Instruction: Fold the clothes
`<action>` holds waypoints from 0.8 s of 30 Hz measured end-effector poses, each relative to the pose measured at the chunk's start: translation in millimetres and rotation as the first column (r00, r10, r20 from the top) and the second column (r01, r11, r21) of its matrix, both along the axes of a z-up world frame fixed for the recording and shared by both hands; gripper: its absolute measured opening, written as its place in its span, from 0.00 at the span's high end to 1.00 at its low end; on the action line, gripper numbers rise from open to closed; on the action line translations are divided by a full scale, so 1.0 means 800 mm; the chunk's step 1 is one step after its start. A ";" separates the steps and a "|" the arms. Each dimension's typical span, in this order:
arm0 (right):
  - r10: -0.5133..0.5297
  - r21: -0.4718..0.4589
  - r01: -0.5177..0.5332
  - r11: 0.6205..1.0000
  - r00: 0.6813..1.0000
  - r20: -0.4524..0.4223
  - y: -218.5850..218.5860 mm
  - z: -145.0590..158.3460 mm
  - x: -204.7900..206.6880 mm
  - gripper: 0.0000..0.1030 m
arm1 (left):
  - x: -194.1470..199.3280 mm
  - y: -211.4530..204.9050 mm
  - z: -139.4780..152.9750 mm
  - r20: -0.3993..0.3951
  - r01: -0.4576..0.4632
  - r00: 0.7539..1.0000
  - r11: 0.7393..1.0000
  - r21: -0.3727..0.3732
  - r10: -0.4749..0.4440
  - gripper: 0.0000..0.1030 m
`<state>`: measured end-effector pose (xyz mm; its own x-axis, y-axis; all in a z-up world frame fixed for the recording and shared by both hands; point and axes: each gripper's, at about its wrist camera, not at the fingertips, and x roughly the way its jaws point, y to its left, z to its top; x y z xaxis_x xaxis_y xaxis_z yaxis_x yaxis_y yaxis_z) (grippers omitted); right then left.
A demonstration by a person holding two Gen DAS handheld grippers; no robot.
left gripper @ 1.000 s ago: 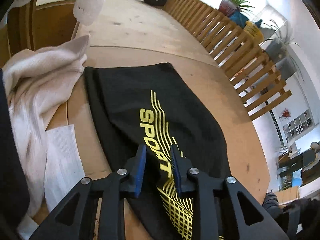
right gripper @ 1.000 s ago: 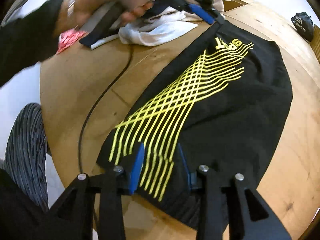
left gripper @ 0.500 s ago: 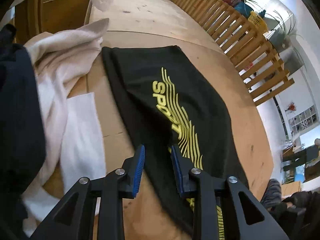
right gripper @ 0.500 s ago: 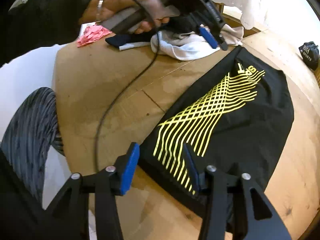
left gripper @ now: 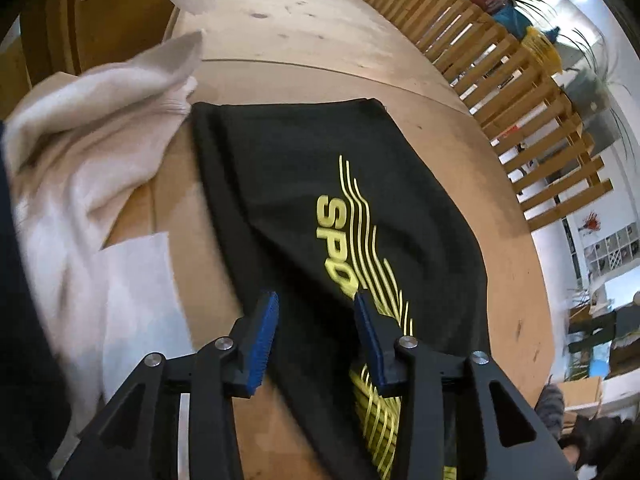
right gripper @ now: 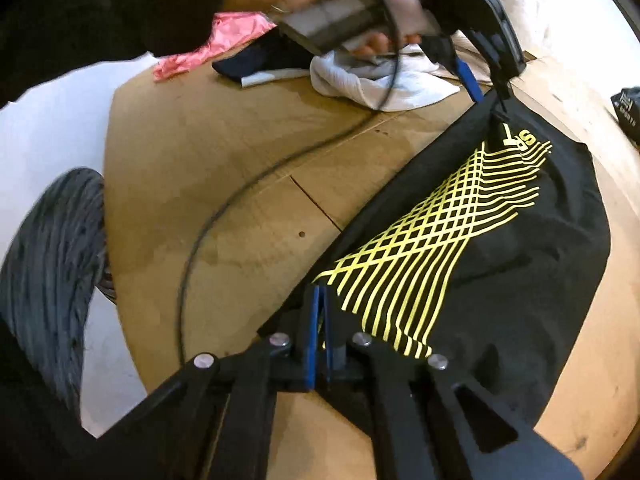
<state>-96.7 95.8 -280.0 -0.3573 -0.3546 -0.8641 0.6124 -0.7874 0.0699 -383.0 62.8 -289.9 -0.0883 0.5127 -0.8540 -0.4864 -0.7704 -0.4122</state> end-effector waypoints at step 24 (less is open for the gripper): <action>-0.023 -0.005 0.023 1.000 0.999 -0.035 0.050 0.010 0.029 0.60 | -0.024 0.019 -0.030 0.073 -0.050 0.996 0.999 0.021 0.048 0.80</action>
<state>-73.5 135.6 -271.7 -0.3950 -0.3500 -0.8494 0.5965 -0.8009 0.0526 -402.1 78.3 -314.3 -0.0521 0.5288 -0.8471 -0.4168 -0.7824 -0.4627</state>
